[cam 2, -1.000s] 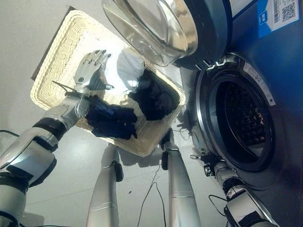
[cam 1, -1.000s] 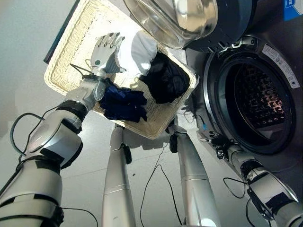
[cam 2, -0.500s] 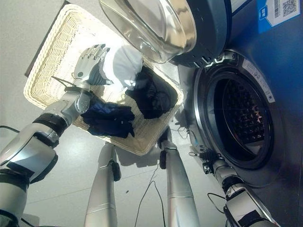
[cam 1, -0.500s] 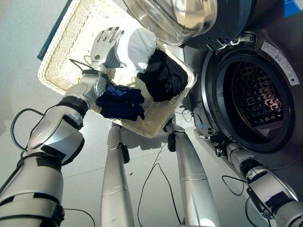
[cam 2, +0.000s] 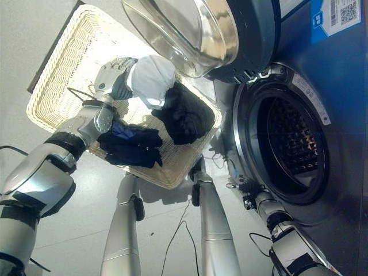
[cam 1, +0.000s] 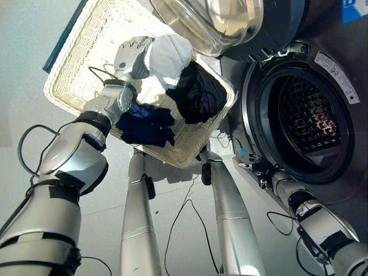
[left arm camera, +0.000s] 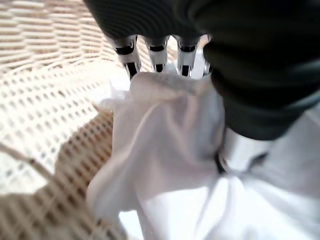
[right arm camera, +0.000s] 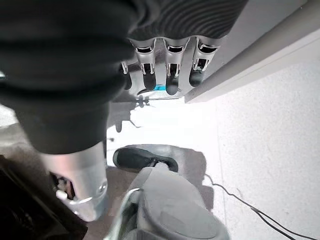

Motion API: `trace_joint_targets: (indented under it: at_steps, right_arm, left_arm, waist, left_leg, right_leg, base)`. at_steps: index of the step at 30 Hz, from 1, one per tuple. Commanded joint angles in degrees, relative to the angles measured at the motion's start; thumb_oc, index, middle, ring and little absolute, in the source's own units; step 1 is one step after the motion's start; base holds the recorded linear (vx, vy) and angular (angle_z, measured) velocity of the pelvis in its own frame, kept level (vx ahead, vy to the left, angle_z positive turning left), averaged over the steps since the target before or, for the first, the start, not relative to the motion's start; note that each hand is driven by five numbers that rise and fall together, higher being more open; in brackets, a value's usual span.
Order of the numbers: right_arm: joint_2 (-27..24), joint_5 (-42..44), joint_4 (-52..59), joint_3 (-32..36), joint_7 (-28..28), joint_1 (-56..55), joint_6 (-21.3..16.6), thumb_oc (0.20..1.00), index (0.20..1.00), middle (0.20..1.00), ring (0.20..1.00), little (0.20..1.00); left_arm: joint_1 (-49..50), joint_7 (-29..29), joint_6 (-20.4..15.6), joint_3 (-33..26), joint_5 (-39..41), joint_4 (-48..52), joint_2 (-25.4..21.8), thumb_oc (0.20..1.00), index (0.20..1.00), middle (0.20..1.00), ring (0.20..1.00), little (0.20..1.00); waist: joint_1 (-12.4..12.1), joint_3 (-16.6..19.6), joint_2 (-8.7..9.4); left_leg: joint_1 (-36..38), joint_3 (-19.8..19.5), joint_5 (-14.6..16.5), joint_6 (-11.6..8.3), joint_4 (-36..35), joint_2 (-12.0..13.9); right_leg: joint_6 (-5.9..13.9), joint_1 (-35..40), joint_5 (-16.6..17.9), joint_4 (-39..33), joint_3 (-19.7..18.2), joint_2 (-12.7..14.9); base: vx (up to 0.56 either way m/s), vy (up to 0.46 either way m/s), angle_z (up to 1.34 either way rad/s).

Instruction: Put the clothes into the washing machine.

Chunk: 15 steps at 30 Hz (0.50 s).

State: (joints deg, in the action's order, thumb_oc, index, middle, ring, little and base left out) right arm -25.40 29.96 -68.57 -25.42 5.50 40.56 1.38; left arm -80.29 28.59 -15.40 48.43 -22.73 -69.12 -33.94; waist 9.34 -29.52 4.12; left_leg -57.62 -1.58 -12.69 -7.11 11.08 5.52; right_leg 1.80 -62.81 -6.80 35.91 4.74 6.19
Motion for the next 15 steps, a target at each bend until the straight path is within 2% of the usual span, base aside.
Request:
trace_joint_targets:
  at_steps: [1, 15]
  right_arm:
    - [-0.9, 1.6, -1.0, -1.9, -0.3, 0.4, 0.4, 1.000, 1.000, 1.000, 1.000, 1.000]
    - [-0.2, 2.8, -0.6, -1.7, -0.7, 0.2, 0.0, 1.000, 1.000, 1.000, 1.000, 1.000]
  left_arm:
    - [-1.2, -4.5, -0.2, 1.9, 1.7, -3.6, 3.6, 0.200, 0.200, 0.200, 0.200, 0.200]
    - [0.3, -5.3, -0.2, -0.1, 4.5, -4.2, 4.4, 0.200, 0.200, 0.200, 0.200, 0.200]
  waist:
    - [0.4, -0.3, 2.91]
    - [0.4, -0.3, 2.87]
  left_leg:
    - [0.9, 3.4, 8.3, 0.78, 8.3, -3.1]
    - [1.3, 3.9, 7.7, 0.59, 7.4, -3.1]
  right_leg:
    - [5.68, 3.8, 18.6, -21.6, -2.2, -3.9]
    - [5.70, 4.0, 18.8, -22.1, -1.9, -3.9]
  base:
    - [0.00, 0.000, 0.00]
    - [0.00, 0.000, 0.00]
